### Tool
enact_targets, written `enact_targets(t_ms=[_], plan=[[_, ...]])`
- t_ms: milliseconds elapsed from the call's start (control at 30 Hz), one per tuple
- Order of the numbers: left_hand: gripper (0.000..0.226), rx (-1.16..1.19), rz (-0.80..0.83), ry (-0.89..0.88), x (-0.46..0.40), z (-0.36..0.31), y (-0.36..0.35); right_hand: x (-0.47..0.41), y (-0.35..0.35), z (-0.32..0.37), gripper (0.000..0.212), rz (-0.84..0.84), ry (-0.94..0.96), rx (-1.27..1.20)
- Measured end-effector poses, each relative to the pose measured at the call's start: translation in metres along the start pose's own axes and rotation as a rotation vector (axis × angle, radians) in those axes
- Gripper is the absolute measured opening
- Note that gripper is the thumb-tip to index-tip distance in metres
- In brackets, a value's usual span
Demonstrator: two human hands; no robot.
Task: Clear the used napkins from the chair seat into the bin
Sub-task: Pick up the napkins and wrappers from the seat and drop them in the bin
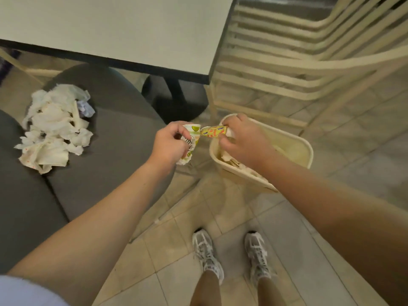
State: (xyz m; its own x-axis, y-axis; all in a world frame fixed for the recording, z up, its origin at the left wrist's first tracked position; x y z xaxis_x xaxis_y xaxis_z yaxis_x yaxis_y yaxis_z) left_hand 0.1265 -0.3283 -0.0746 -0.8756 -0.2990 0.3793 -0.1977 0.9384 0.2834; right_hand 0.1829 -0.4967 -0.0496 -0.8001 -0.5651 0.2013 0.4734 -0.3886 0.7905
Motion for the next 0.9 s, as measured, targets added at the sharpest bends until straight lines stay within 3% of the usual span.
enact_targets(t_ms=[167, 333, 400, 500, 600, 700, 800, 900], plan=[[0.048, -0.095, 0.13, -0.167, -0.012, -0.028, -0.061, 0.023, 0.023, -0.065, 0.033, -0.023, -0.159, -0.056], [0.044, -0.299, 0.242, -0.264, -0.022, -0.038, -0.103, 0.028, -0.007, -0.114, 0.043, 0.301, -0.27, 0.041], [0.038, -0.407, 0.329, -0.357, -0.025, -0.037, -0.121, 0.026, -0.006, -0.124, 0.041, 0.27, -0.301, 0.031], [0.032, -0.654, 0.52, -0.505, -0.027, -0.029, -0.15, 0.024, 0.003, -0.133, 0.035, 0.171, -0.311, 0.114], [0.032, -1.127, 0.712, -0.56, -0.028, -0.013, -0.178, 0.025, 0.004, -0.142, 0.025, 0.176, -0.32, 0.222], [0.041, -1.466, 0.884, -0.32, -0.035, 0.011, -0.184, 0.026, 0.001, -0.148, 0.019, 0.207, -0.339, 0.253], [0.045, -1.449, 0.906, -0.01, -0.04, 0.024, -0.178, 0.024, -0.003, -0.149, 0.02, 0.239, -0.346, 0.261], [0.044, -1.328, 0.908, 0.065, -0.041, 0.028, -0.178, 0.021, -0.005, -0.145, 0.02, 0.252, -0.341, 0.252]])
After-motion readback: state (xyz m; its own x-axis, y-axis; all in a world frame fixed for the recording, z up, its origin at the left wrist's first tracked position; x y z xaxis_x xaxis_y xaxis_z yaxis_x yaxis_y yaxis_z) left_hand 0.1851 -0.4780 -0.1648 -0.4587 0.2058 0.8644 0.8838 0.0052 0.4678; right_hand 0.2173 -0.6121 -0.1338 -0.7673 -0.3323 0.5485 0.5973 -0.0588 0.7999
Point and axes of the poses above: each hand's wrist, its own x-axis away from the middle knuckle, its own y-axis out of the back of the hand, z = x × y, the point moved 6 cm from there along -x, towards the middle knuckle, and after that the axes turned 9 degrees about z, right-handed, at the moved point
